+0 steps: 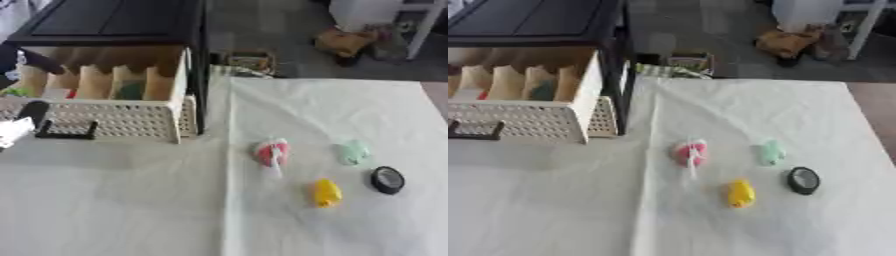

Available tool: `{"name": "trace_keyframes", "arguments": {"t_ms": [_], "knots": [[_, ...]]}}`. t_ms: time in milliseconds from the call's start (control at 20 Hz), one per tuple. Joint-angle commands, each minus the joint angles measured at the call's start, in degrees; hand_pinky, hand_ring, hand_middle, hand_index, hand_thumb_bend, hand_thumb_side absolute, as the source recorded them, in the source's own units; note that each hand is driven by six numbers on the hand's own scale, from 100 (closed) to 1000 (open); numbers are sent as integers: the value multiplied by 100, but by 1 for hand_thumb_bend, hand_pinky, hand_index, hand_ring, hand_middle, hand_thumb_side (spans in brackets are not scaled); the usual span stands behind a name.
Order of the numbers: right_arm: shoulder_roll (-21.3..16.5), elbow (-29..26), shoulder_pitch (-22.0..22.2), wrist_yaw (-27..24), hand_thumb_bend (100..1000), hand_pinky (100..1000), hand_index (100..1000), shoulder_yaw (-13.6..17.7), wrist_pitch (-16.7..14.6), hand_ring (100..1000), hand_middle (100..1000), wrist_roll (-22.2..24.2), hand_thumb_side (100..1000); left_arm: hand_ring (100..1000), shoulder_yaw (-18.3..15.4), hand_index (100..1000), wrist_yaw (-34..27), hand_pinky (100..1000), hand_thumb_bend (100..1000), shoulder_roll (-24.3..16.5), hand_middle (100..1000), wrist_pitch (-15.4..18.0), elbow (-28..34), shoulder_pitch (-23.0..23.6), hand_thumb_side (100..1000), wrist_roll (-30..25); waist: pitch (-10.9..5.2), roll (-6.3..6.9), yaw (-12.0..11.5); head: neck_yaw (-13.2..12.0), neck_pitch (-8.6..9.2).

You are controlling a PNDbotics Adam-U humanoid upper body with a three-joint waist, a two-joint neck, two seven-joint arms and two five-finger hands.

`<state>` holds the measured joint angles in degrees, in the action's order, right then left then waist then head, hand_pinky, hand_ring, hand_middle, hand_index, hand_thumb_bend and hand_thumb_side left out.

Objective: Pick up objects from table and place into drawer.

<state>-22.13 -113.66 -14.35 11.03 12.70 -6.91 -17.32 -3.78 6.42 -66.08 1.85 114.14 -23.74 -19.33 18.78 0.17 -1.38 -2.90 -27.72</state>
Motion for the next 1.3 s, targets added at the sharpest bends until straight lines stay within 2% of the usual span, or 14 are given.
{"name": "trace_keyframes", "arguments": {"t_ms": [50, 150, 250, 300, 350, 450, 600, 900, 1150, 1300], "knots": [[-245, -93, -69, 49, 445, 717, 737, 40, -3, 609, 407, -57, 771, 100, -206, 816, -483, 100, 100, 31, 100, 150, 45, -95, 350, 506, -130, -1, -11, 26, -46], [-293, -93, -80, 73, 442, 718, 738, 29, 9, 611, 407, -81, 788, 100, -264, 802, -814, 100, 100, 179, 100, 245, 45, -114, 266, 970, -141, -3, -16, 42, -55], [-366, -93, -86, 114, 438, 719, 740, 18, 25, 612, 406, -104, 817, 100, -330, 810, -1233, 100, 100, 360, 100, 411, 45, -139, 245, 1655, -146, -7, -22, 58, -63], [-403, -93, -93, 139, 432, 720, 740, 13, 35, 615, 407, -115, 871, 100, -340, 814, -1416, 100, 100, 432, 100, 533, 45, -133, 273, 2010, -146, -7, -22, 65, -64], [-458, -93, -112, 169, 434, 722, 741, 7, 40, 616, 408, -128, 845, 100, -337, 816, -1582, 100, 100, 543, 100, 668, 45, -106, 266, 2342, -145, -9, -20, 75, -64], [-570, -93, -155, 219, 430, 725, 742, -7, 54, 619, 409, -165, 878, 100, -303, 818, -1823, 100, 100, 786, 100, 950, 45, -36, 323, 2863, -142, -20, -11, 108, -65], [-738, -93, -219, 291, 426, 730, 744, -27, 86, 625, 411, -223, 922, 100, -221, 823, -2070, 100, 100, 1174, 100, 1386, 45, 45, 427, 3344, -140, -41, 1, 147, -69], [-1090, -93, -349, 455, 418, 734, 753, -74, 291, 634, 411, -296, 1000, 100, 64, 842, -2396, 100, 100, 1830, 100, 2221, 45, 205, 561, 3507, -153, -86, -4, 183, -99], [-1527, -93, -451, 693, 422, 741, 766, -179, 559, 643, 404, -235, 1000, 100, 496, 863, -2486, 100, 100, 2543, 100, 2717, 45, 404, 652, 3108, -180, -139, -17, 183, -120], [-1802, -93, -507, 822, 439, 743, 771, -267, 691, 644, 396, -160, 1000, 100, 651, 870, -2485, 100, 100, 2962, 109, 2839, 45, 498, 672, 2842, -205, -170, -27, 189, -153]]}}
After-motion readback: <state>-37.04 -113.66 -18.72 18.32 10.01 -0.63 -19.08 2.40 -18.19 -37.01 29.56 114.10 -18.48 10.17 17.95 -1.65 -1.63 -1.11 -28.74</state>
